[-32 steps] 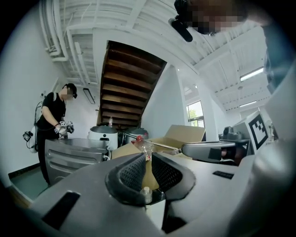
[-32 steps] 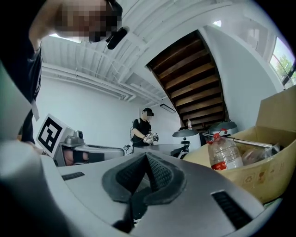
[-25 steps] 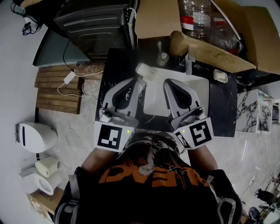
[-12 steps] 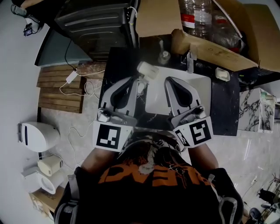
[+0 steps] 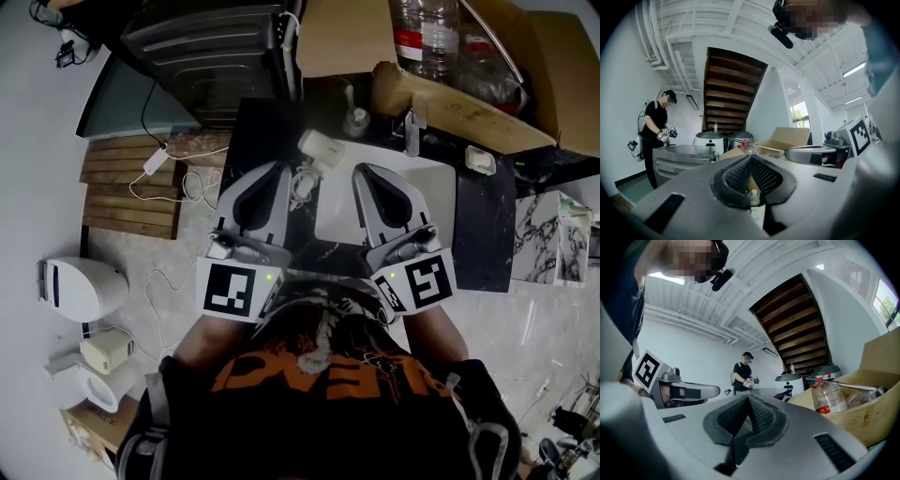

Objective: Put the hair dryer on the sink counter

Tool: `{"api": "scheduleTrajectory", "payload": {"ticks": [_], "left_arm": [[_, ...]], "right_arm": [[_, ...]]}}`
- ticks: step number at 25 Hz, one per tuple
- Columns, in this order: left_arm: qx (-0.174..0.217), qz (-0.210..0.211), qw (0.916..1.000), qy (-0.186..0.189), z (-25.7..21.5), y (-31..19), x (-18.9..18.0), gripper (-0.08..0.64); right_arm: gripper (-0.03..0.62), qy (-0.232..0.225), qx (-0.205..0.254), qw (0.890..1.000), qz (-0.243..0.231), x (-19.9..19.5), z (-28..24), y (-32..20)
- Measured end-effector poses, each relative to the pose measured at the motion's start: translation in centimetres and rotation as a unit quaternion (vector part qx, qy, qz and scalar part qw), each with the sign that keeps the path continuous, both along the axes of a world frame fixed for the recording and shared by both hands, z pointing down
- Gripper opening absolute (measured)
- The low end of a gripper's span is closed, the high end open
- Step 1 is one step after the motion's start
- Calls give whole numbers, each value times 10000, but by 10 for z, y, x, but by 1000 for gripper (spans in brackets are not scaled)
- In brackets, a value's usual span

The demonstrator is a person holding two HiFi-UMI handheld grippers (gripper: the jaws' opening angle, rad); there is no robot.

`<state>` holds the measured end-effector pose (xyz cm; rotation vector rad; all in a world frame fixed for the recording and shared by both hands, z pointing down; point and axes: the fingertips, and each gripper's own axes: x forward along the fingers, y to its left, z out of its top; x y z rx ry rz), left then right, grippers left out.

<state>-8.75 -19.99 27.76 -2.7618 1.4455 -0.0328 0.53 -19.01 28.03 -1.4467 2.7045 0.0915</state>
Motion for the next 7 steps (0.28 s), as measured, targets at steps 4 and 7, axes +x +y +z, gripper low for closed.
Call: {"api": "scheduleTrajectory", "payload": {"ticks": [4, 7], "left_arm": [[-49, -39, 9997, 223, -5, -3, -4, 23], [-18, -78, 9998, 168, -3, -5, -12, 23]], "right_arm": [[14, 27, -2, 10000, -19, -5, 1, -3], [14, 46, -2, 10000, -30, -10, 2, -5]]}}
